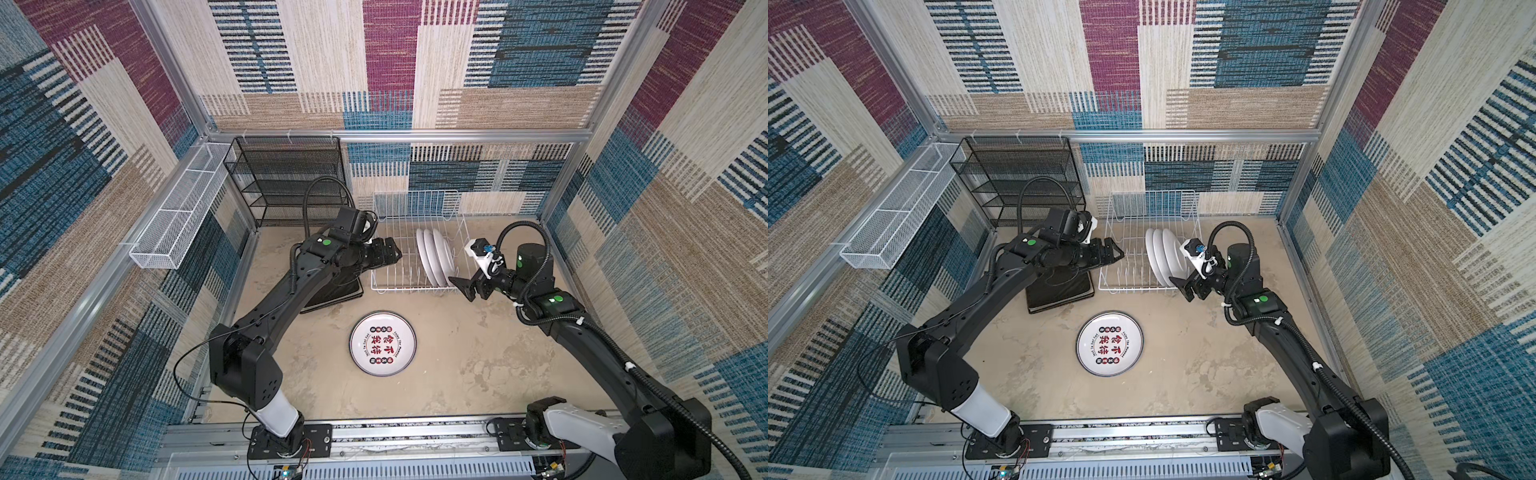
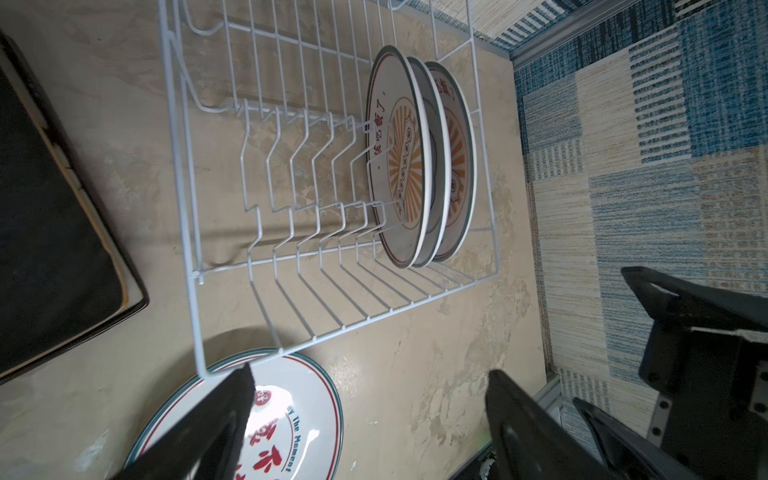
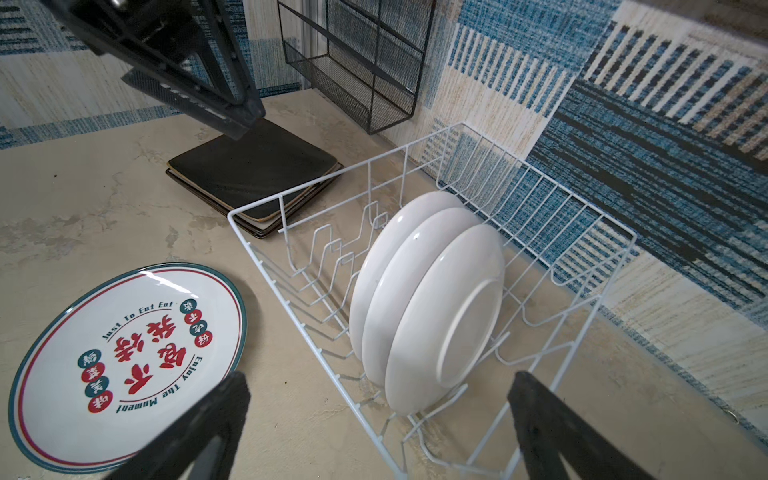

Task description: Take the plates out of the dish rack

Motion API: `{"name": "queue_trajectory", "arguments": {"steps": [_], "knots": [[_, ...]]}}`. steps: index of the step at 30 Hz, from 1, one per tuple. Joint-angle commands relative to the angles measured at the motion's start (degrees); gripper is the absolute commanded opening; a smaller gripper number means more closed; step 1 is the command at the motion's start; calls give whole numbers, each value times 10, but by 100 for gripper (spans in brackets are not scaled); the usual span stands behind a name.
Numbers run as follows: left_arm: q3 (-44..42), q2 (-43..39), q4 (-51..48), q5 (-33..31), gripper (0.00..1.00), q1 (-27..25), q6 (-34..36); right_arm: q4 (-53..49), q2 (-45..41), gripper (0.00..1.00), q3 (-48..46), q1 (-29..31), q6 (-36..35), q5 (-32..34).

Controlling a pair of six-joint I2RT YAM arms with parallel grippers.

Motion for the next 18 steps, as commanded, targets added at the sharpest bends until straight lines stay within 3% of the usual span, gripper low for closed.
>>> {"name": "queue_trajectory", "arguments": {"steps": [1,18], "knots": [[18,25,35,3,86,-6,-35,36,-5,100,-6,-7,29,1],[160,205,57,8,57,-36,-71,85,-20,100,-35,-11,61,43]]}}
